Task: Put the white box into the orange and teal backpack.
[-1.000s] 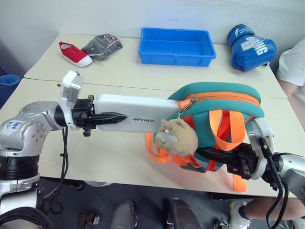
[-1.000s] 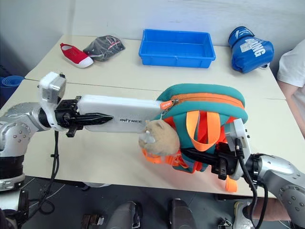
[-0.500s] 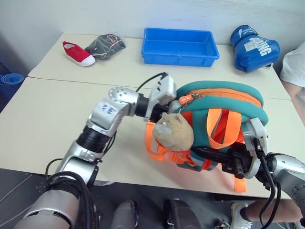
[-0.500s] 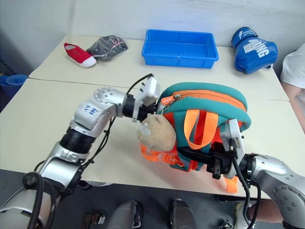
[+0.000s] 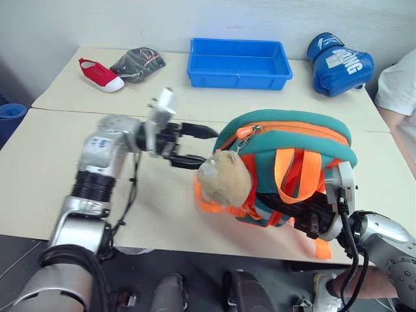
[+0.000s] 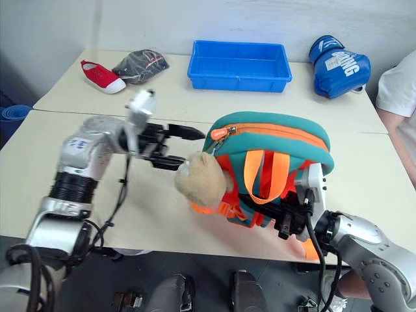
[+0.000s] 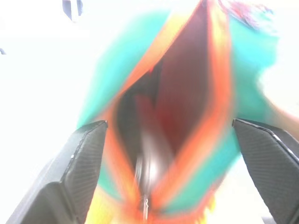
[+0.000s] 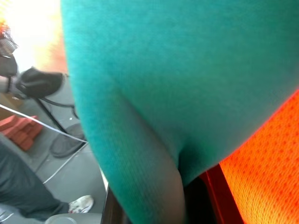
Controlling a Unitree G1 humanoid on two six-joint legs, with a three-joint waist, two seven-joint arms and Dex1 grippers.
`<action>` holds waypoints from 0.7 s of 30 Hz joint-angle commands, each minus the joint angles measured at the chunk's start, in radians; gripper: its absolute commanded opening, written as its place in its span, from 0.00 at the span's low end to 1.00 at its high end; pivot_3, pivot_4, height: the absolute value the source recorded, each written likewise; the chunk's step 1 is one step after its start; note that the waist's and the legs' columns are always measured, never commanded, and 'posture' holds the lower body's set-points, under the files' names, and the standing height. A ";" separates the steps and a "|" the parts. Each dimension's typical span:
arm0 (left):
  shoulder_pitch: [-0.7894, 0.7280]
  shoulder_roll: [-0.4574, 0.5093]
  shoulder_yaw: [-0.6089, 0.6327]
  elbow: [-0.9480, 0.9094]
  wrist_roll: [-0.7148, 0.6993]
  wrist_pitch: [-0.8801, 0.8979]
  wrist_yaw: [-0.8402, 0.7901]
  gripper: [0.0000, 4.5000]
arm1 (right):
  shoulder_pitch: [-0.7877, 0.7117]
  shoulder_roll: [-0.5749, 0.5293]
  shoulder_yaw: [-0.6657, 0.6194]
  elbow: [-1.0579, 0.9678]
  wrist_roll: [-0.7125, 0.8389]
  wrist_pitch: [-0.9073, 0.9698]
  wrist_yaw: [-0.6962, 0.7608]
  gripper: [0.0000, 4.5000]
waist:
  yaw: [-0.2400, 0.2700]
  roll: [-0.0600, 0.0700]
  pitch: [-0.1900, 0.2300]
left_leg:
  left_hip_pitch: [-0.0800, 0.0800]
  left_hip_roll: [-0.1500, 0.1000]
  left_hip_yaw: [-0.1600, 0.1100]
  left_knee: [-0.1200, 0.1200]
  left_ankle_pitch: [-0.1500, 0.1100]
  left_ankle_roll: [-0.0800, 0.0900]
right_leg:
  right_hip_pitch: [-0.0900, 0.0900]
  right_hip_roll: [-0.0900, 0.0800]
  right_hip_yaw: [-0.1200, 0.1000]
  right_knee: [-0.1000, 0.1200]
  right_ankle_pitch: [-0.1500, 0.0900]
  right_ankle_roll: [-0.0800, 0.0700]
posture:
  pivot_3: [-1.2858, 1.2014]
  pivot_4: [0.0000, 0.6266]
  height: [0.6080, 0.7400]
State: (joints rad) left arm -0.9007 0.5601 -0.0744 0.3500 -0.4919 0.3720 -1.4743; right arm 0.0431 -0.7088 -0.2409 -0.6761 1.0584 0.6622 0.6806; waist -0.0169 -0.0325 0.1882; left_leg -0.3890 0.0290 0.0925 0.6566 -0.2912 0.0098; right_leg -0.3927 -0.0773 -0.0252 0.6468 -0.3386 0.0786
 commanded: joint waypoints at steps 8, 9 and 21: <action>0.144 0.016 0.076 -0.377 -0.136 0.088 0.065 0.98 | -0.085 0.043 0.033 0.017 -0.053 -0.032 -0.010 0.00 | 0.015 0.000 0.000 | -0.001 0.000 0.000 0.001 -0.002 0.002 | 0.000 -0.001 0.000 -0.001 0.000 0.001 | 0.52 0.24 1.00; 0.151 -0.001 0.085 -0.400 -0.144 0.087 0.093 0.98 | -0.089 0.041 0.035 0.019 -0.055 -0.029 -0.007 0.00 | 0.014 0.000 0.000 | -0.001 0.000 0.000 0.001 -0.001 0.002 | 0.000 -0.001 0.000 -0.001 0.000 0.001 | 0.52 0.24 1.00; 0.231 -0.143 -0.032 -0.402 0.014 -0.160 0.172 0.64 | -0.188 0.065 0.050 -0.002 0.005 0.007 -0.064 0.00 | 0.014 0.001 0.000 | 0.000 0.000 0.000 0.002 -0.001 0.002 | 0.000 0.000 0.001 0.001 0.000 0.001 | 0.52 0.24 1.00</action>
State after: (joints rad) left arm -0.6720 0.4084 -0.1089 -0.0438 -0.4972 0.2590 -1.2965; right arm -0.1432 -0.6463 -0.1675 -0.6323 1.0300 0.6747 0.6292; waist -0.0026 -0.0316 0.1878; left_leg -0.3893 0.0288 0.0926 0.6580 -0.2927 0.0121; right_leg -0.3923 -0.0775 -0.0244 0.6468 -0.3382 0.0793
